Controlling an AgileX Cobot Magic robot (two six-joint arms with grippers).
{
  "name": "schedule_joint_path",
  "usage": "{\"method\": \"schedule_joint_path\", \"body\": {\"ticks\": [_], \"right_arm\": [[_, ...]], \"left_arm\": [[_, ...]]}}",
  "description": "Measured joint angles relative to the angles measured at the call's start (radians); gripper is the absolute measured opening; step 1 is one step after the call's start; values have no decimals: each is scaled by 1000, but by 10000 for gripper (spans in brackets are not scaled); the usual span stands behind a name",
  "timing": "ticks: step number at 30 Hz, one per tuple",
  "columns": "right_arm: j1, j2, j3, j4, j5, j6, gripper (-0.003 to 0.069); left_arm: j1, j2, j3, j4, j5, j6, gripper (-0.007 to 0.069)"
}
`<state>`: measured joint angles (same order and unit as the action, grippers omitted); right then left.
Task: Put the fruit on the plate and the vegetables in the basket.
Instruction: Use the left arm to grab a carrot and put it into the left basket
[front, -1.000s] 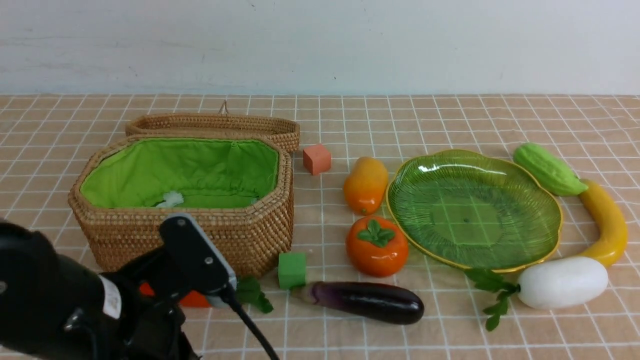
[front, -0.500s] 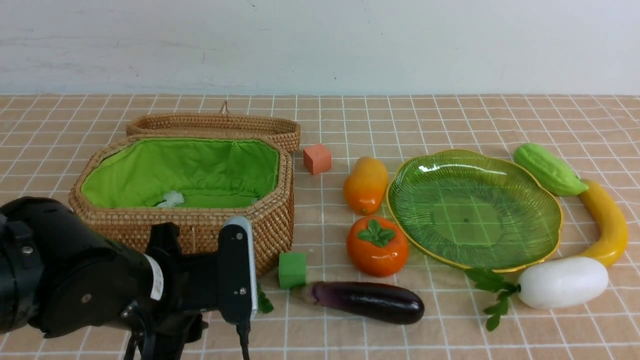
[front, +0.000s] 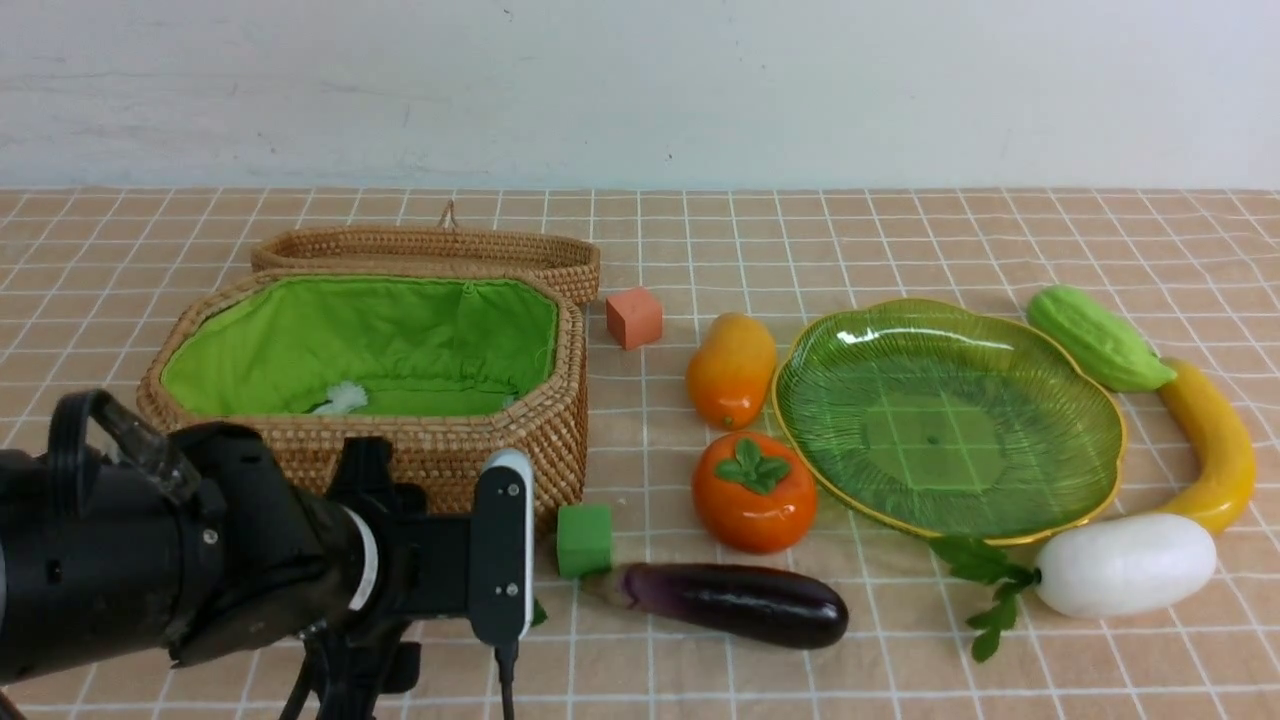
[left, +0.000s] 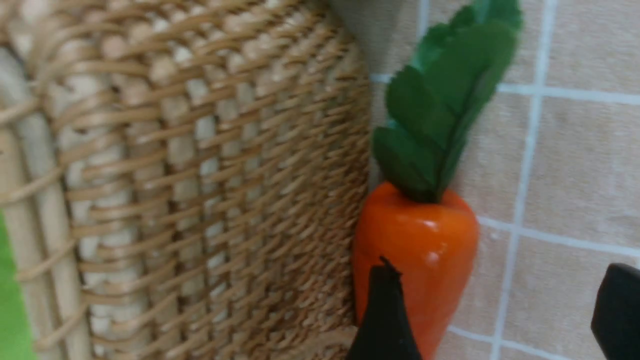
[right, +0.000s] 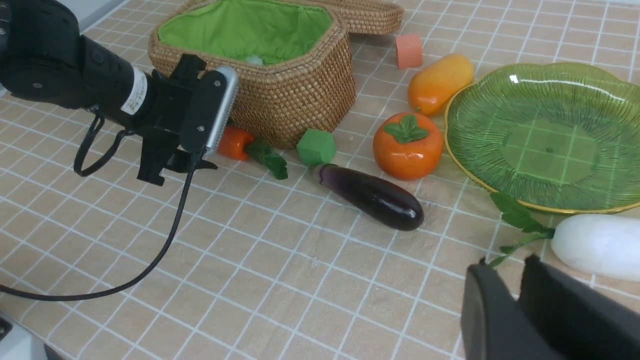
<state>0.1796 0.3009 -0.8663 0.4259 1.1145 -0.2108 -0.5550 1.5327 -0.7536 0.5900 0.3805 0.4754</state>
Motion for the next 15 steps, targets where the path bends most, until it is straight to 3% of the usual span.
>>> {"method": "schedule_joint_path", "body": {"ticks": [15], "right_arm": [[0, 0, 8, 3, 2, 1, 115]], "left_arm": [[0, 92, -5, 125, -20, -50, 479]]}}
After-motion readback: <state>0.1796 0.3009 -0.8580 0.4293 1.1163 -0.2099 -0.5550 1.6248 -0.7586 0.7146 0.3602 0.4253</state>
